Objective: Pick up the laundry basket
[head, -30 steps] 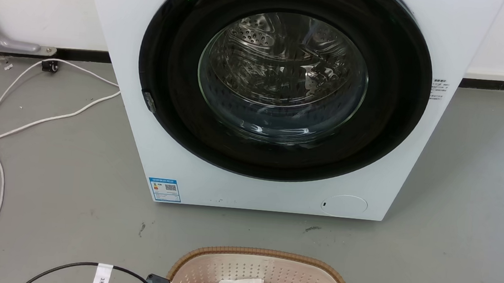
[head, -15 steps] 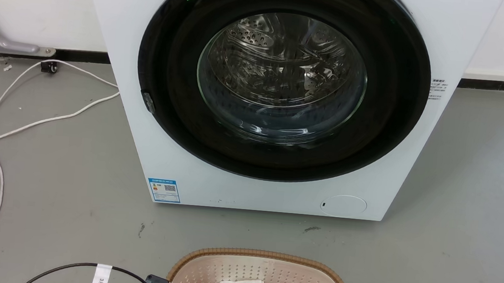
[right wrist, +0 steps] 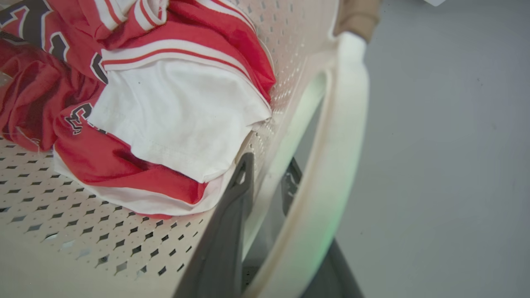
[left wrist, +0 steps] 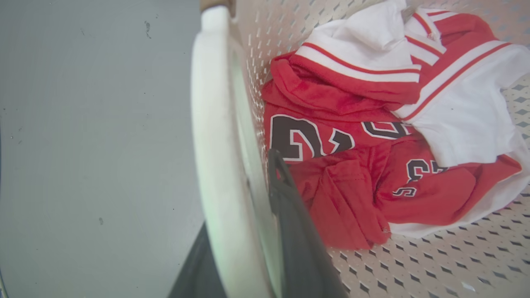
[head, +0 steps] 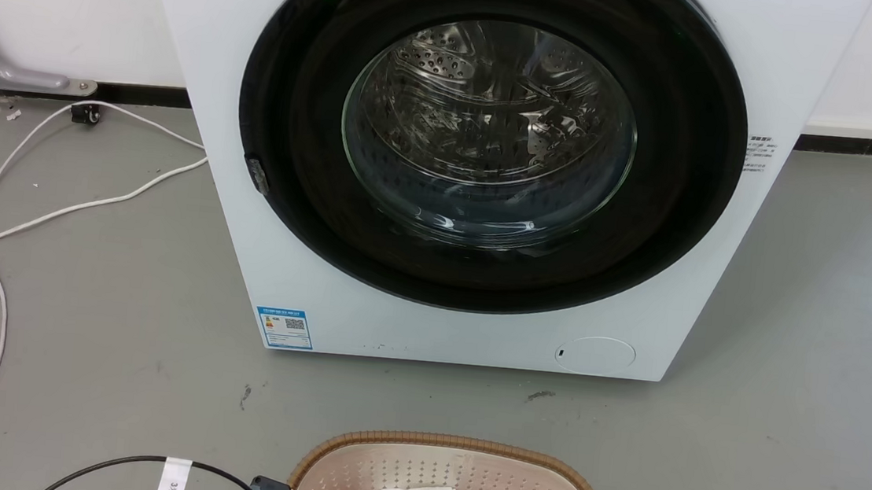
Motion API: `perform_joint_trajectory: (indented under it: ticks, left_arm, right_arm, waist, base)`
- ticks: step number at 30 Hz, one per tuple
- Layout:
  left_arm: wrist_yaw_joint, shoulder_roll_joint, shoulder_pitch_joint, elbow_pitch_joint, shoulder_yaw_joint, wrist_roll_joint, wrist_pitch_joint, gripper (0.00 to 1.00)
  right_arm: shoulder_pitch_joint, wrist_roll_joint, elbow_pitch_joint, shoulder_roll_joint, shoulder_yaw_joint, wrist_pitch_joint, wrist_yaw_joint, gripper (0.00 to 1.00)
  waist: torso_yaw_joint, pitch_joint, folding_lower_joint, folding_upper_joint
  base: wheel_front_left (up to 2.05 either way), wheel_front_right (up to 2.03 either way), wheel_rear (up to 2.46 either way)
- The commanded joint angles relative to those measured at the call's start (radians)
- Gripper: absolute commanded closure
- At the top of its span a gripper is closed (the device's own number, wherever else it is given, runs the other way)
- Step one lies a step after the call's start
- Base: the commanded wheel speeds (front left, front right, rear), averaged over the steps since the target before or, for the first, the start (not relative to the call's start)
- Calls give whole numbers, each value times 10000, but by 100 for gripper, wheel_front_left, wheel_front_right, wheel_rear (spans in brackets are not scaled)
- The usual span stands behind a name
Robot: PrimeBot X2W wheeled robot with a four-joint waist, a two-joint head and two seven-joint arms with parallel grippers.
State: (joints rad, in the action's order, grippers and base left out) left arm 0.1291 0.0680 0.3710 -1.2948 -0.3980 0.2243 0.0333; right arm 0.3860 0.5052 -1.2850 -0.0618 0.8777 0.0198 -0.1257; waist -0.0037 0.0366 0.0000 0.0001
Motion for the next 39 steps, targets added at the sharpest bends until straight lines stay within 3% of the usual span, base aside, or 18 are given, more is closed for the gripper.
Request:
perform_joint_trajectory:
  ticks: [1,39]
  left_arm:
    - [4,113,11,117,-29,-31,85,100]
    - [6,174,-57,111,-676,561,-197,100]
  right_arm:
    - [-50,-60,-57,-63,144,102,-91,100]
    - [56,643,-55,-185,993,261,-90,100]
  waist:
    - [-3,-1,0,-1]
    - [-21,63,0,-1]
  base:
    - [0,0,0]
    - [0,0,0]
